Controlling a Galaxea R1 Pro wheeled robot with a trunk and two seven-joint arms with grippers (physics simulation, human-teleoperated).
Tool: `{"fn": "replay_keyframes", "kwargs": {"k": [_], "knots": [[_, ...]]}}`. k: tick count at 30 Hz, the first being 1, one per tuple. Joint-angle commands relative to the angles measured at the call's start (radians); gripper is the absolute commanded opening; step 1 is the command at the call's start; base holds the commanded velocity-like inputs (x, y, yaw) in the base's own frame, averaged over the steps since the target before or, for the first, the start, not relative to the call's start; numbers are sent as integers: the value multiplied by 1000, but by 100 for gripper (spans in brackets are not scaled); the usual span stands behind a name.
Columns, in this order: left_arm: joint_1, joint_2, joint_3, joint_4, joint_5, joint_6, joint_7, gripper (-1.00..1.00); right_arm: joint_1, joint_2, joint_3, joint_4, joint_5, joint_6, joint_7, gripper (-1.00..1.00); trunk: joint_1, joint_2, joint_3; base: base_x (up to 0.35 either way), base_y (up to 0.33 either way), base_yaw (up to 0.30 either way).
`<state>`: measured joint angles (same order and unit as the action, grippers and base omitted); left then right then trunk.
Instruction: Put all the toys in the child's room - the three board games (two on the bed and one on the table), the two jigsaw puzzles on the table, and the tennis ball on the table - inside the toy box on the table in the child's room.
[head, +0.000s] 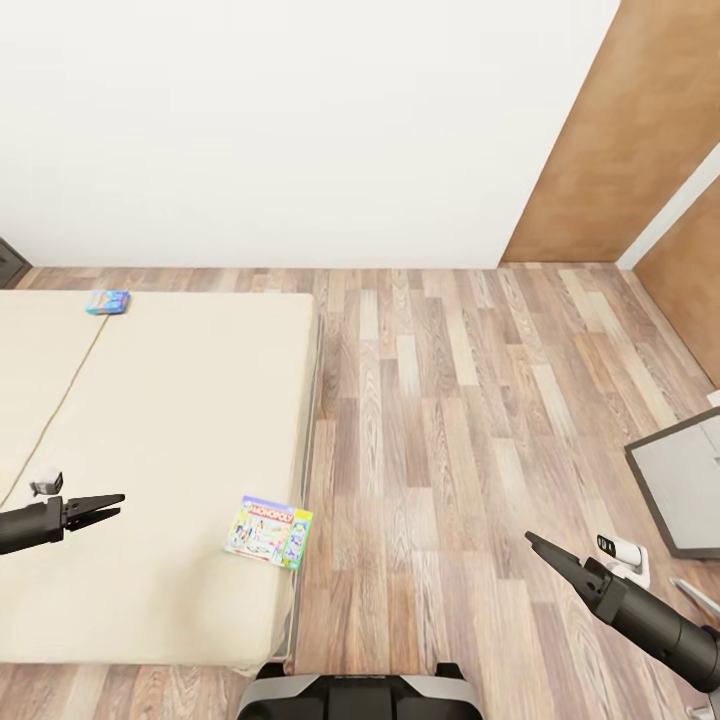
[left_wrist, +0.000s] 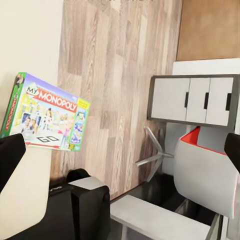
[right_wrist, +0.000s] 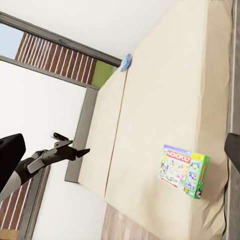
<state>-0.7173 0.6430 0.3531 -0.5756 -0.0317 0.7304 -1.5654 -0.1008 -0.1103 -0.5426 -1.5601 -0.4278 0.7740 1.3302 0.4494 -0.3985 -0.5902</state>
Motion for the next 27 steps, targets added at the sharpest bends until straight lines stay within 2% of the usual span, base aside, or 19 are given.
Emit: {"fn": "replay_keyframes", "kwargs": {"k": [1,15,21,27], "knots": [[0,0,1,0,-4,11,-5,100,0,0,0,0,-3,8,1,100,1,-1,0,0,0,0],[1,-4,3,-1,-3,13,-5,100,0,0,-2,0,-4,8,3,100,1,-1,24,0,0,0],[1,-31,2,-1,-4,15,-5,100,0,0,-2,0,-3,8,2,100,1,-1,33,0,0,0],[1,-40,2,-1,-5,13,-5,100,0,0,-2,0,-2,7,2,100,1,-1,43,0,0,0]]}}
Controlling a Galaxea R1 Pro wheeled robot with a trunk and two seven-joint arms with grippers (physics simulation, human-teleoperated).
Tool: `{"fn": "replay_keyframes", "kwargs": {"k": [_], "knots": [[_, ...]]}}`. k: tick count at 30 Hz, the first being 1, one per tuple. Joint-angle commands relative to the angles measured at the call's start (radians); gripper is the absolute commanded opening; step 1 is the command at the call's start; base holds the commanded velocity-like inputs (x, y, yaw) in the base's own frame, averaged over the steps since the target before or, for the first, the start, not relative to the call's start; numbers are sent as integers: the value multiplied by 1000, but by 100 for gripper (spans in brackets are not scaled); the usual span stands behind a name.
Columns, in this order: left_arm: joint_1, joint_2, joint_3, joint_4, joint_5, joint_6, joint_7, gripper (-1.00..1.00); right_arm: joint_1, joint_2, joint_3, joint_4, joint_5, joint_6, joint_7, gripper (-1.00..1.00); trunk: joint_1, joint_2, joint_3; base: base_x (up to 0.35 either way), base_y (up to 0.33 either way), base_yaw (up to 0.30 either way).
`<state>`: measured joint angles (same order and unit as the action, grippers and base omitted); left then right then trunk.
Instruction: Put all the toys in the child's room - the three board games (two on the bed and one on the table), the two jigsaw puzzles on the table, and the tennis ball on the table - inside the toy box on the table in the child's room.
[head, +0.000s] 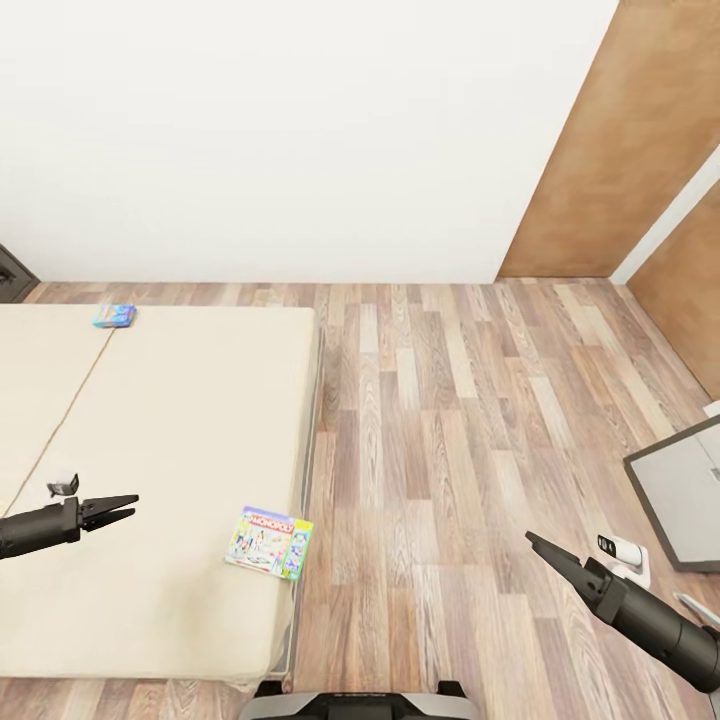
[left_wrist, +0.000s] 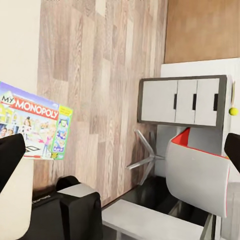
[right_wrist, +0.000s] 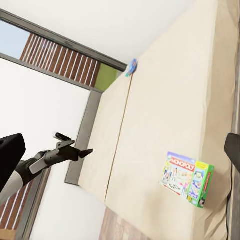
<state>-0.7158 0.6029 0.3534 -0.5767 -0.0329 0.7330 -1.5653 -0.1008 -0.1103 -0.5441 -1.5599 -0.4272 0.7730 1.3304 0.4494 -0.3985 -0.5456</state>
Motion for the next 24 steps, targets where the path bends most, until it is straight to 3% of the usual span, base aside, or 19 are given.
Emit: {"fn": "replay_keyframes", "kwargs": {"k": [1,24], "knots": [[-1,-1,1,0,-4,10,-5,100,0,0,0,0,-3,8,1,100,1,-1,0,0,0,0],[1,-5,1,0,-4,7,-5,100,0,0,0,0,-8,-33,3,100,1,-1,38,0,0,0]]}}
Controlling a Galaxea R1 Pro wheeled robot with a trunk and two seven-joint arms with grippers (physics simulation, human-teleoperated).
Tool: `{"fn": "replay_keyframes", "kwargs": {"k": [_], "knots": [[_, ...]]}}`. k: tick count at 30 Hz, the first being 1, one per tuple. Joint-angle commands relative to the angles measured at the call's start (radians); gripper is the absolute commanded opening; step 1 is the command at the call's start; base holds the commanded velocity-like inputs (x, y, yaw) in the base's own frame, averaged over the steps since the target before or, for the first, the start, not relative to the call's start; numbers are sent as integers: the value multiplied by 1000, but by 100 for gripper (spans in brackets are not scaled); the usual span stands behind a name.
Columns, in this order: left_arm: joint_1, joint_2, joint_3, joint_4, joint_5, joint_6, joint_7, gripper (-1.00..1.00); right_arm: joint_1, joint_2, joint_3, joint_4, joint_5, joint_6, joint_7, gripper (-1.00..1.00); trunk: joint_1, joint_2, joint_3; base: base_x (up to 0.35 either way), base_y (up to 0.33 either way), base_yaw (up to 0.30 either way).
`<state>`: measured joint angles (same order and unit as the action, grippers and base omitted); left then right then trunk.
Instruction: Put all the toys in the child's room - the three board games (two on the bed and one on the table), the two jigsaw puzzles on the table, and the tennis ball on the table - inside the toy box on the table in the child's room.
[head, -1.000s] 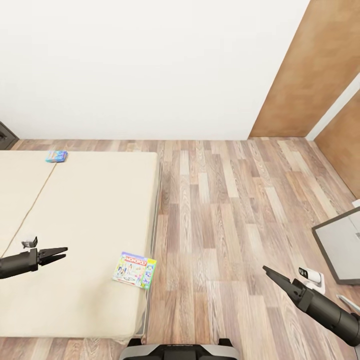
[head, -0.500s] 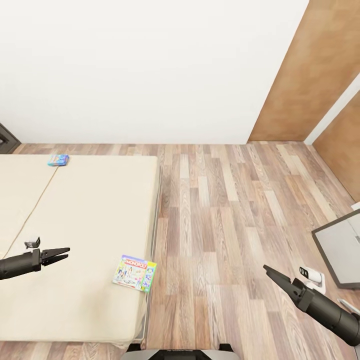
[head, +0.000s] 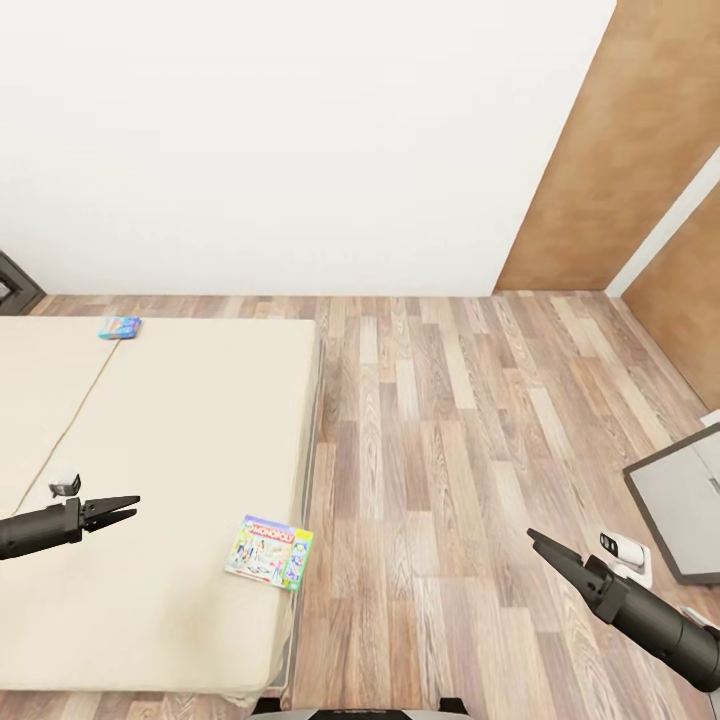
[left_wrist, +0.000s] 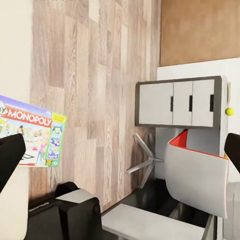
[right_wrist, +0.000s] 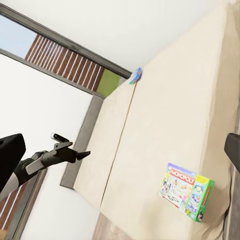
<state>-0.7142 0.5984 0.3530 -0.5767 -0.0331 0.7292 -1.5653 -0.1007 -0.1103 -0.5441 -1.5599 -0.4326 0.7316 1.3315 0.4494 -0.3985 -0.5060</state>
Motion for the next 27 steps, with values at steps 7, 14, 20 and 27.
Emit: {"fn": "replay_keyframes", "kwargs": {"k": [7,14,20,27], "knots": [[0,0,1,0,-4,10,-5,100,-1,0,0,0,-2,8,0,100,1,-2,10,0,0,0],[1,0,1,0,-4,9,-5,100,-1,0,0,0,-1,8,0,100,1,-2,22,0,0,0],[2,0,1,0,-4,9,-5,100,-1,0,0,0,-2,8,1,100,1,-2,32,0,0,0],[2,0,1,0,-4,9,-5,100,-1,0,0,0,-3,7,1,100,1,-2,43,0,0,0]]}}
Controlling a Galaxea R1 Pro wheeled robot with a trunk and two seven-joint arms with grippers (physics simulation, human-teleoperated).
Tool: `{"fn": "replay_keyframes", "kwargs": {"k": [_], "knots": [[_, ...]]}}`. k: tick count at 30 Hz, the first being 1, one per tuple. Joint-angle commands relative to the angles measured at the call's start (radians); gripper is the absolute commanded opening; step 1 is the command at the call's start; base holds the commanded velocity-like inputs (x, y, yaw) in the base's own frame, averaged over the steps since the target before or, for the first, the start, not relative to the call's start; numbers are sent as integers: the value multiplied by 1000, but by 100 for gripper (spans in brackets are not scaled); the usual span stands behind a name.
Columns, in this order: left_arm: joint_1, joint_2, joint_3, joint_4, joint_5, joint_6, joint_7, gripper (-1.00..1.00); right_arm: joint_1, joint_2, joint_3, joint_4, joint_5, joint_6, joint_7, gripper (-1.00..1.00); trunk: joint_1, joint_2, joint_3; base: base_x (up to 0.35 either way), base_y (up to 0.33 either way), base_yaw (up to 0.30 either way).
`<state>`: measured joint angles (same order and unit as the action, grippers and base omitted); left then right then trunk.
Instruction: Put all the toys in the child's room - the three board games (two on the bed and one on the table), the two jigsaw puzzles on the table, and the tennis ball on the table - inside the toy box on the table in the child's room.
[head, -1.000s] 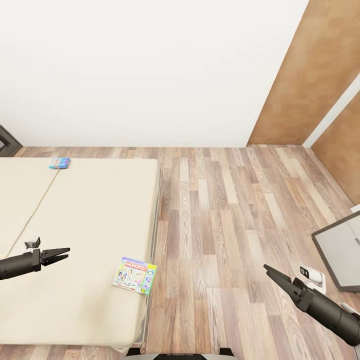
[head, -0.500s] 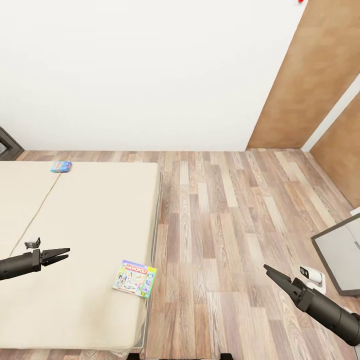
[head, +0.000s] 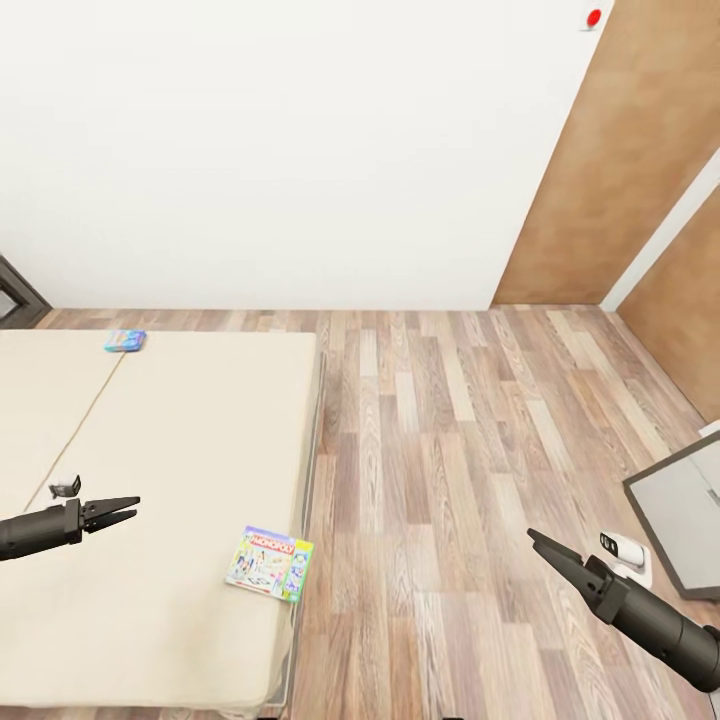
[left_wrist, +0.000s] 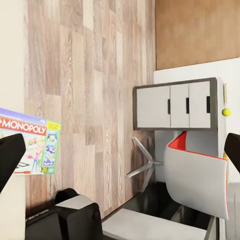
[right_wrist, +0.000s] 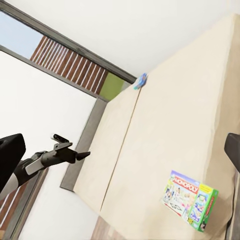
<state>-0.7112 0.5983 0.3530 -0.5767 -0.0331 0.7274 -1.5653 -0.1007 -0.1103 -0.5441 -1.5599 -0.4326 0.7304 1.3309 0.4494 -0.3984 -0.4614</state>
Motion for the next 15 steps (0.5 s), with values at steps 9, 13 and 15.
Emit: {"fn": "replay_keyframes", "kwargs": {"k": [9,13,15], "knots": [[-1,0,1,0,-4,11,-5,100,-1,0,0,0,-1,8,-1,100,1,-2,13,0,0,0],[-1,0,1,0,-4,10,-5,100,-1,0,1,0,0,8,-1,100,1,-2,20,0,0,0],[-1,0,1,0,-4,10,-5,100,-1,0,1,0,0,8,-1,100,1,-2,23,0,0,0]]}}
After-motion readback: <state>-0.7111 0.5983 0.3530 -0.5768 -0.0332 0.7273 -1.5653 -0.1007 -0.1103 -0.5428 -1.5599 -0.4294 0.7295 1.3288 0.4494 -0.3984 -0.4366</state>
